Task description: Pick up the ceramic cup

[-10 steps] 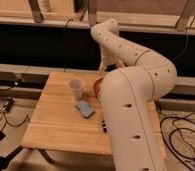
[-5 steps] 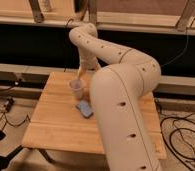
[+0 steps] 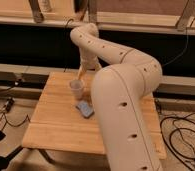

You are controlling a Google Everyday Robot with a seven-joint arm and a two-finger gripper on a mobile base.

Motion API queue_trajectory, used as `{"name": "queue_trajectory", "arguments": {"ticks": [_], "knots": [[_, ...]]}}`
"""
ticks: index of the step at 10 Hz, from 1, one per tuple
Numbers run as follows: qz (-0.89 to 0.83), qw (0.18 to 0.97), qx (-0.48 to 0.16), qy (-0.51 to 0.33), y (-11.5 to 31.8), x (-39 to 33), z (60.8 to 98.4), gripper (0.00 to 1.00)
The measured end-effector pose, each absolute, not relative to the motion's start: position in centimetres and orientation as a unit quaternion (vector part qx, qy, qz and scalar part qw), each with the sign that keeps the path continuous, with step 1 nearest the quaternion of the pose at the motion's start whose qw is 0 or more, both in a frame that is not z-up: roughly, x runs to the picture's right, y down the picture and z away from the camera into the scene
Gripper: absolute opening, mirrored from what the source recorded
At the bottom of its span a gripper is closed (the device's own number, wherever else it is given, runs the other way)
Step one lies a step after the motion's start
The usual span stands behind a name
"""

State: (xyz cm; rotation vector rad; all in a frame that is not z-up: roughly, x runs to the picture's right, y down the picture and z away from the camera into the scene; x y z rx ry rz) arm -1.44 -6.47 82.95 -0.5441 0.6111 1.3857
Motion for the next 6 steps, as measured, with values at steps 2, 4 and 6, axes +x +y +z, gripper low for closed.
{"name": "queue_trajectory", "arguments": {"ticks": [2,4,6], "knots": [[0.622,0.694,-0.254,0.259,-6.2,-1.8,83.6,0.8],[0.616,0.696,-0.27,0.253,-5.1,-2.7,84.3,0.8],[0.607,0.693,-0.292,0.255,-3.2,-3.2,85.3,0.8]]}}
